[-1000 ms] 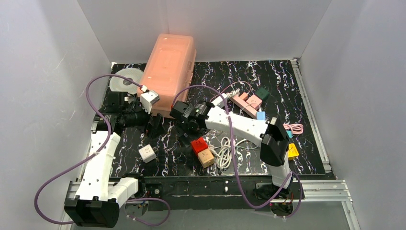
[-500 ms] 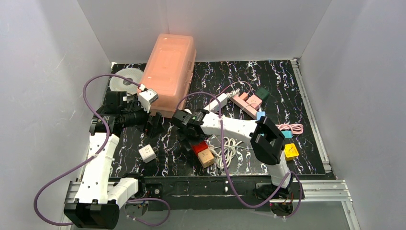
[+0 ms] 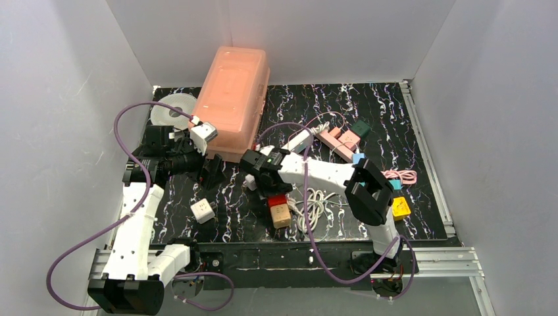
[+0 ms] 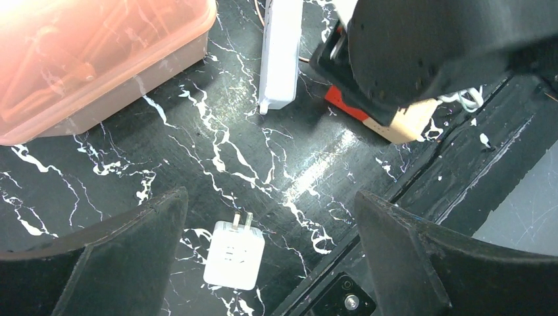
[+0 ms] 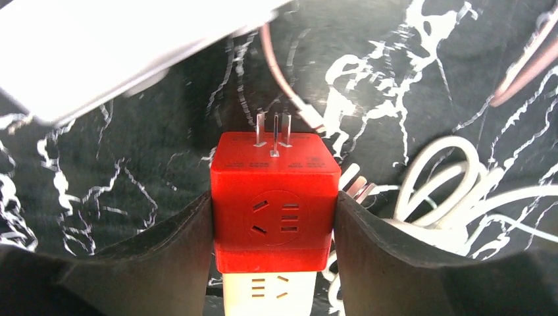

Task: Pull the plug off the socket
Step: Remove the plug from the socket.

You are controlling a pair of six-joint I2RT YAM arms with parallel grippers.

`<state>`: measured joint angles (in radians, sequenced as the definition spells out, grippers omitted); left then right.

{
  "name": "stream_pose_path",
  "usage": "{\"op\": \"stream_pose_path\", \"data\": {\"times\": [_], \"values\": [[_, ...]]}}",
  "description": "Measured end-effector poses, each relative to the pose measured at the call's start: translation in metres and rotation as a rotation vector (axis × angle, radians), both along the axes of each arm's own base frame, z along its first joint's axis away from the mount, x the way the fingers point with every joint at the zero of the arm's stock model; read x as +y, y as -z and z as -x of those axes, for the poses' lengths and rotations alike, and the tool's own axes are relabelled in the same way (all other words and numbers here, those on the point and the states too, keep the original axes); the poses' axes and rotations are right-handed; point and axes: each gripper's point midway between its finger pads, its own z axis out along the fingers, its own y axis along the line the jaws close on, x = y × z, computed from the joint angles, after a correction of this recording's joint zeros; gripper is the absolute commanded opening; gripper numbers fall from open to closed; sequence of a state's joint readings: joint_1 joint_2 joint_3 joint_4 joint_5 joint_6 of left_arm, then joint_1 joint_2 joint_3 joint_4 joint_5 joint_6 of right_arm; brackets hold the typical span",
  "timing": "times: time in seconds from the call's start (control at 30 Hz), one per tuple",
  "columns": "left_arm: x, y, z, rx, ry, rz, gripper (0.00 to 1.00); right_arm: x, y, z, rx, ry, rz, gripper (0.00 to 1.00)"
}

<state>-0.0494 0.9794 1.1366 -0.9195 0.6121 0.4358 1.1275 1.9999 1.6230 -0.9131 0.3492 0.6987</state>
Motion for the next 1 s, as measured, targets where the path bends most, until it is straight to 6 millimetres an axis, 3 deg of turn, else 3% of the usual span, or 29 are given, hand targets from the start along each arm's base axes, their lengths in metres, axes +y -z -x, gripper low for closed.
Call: {"op": "stream_pose_path", "data": {"times": [0.17,0.3,0.6,0.73,0.83,1.0], "values": [[0.0,-0.001,0.0,-0.007,0.006,-0.003,0.98,-0.029,0.001,-0.008,-0.009,0.267,-0.017,0.02],[0.0,-0.001,0.0,-0.01,0.008,-0.004,0.98,-0.052,0.001,-0.004,-0.006,0.418,-0.007,0.28],[-0.002,-0.002,0.001,-0.015,0.026,0.005,0.98,-0.056,0.001,-0.005,0.028,0.492,-0.018,0.43],[-0.004,-0.003,0.002,-0.018,0.039,0.013,0.98,-0.054,0.002,-0.004,0.045,0.486,-0.004,0.35],[-0.007,-0.004,0.004,-0.017,0.053,0.025,0.98,-0.053,0.003,-0.003,0.054,0.482,-0.001,0.01],[-0.013,-0.007,0.008,-0.016,0.083,0.06,0.98,-0.054,0.001,-0.006,0.059,0.507,0.006,0.01]]}}
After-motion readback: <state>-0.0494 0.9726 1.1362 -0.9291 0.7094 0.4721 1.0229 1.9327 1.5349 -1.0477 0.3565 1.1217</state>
